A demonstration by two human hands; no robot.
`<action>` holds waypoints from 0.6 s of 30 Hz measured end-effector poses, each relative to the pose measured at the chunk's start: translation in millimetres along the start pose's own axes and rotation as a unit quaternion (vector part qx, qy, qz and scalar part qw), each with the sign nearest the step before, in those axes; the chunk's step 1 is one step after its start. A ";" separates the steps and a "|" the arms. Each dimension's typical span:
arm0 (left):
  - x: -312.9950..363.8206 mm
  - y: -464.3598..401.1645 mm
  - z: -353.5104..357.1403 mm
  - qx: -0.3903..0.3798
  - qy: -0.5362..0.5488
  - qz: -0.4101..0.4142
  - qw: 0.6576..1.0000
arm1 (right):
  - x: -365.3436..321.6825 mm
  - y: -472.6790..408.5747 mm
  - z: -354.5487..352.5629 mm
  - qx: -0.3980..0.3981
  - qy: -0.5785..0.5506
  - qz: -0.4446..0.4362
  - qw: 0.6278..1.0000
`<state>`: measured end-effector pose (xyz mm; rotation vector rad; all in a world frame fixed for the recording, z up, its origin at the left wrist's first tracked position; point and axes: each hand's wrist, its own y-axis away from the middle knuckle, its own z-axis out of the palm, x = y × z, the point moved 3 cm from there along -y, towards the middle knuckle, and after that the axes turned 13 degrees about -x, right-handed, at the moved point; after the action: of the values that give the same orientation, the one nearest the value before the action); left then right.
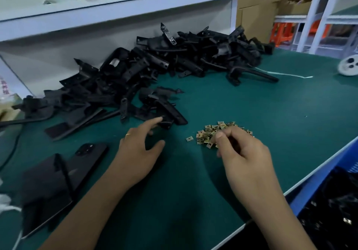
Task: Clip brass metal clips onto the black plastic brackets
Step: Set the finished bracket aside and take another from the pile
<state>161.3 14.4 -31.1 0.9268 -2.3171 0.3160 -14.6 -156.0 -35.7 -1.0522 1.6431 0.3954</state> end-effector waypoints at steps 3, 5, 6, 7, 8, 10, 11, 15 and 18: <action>-2.5 1.2 -6.0 0.023 0.156 0.030 0.987 | 0.2 -0.1 -0.2 0.001 -0.011 -0.003 1.000; -2.9 5.5 -9.7 0.063 0.280 0.056 0.956 | -0.9 0.1 -0.7 0.005 -0.027 -0.010 1.000; -4.1 7.3 -11.2 0.081 0.334 0.062 0.937 | -1.1 -0.1 -0.9 0.005 -0.034 -0.012 0.999; -5.6 8.7 -12.4 0.090 0.381 0.066 0.918 | -0.9 -0.4 -1.1 0.004 -0.038 -0.013 0.999; -6.5 9.3 -12.7 0.089 0.420 0.069 0.901 | -0.4 -0.7 -1.3 0.003 -0.040 -0.014 0.999; -5.5 9.5 -11.8 0.063 0.438 0.064 0.894 | 0.2 -1.2 -1.3 0.003 -0.038 -0.014 0.999; -4.6 8.5 -10.6 0.047 0.415 0.056 0.907 | 0.3 -1.3 -1.3 0.004 -0.039 -0.014 0.999; -0.5 2.7 -1.7 0.026 0.317 0.019 0.948 | 1.1 -1.0 -1.0 0.004 -0.047 -0.016 0.999; 1.4 4.3 1.3 0.043 0.316 0.007 0.948 | 1.6 -1.1 -0.7 0.002 -0.053 -0.021 0.998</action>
<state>157.0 16.2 -31.2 0.7135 -1.7265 0.6237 -14.2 -157.8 -36.6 -1.0425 1.5244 0.4135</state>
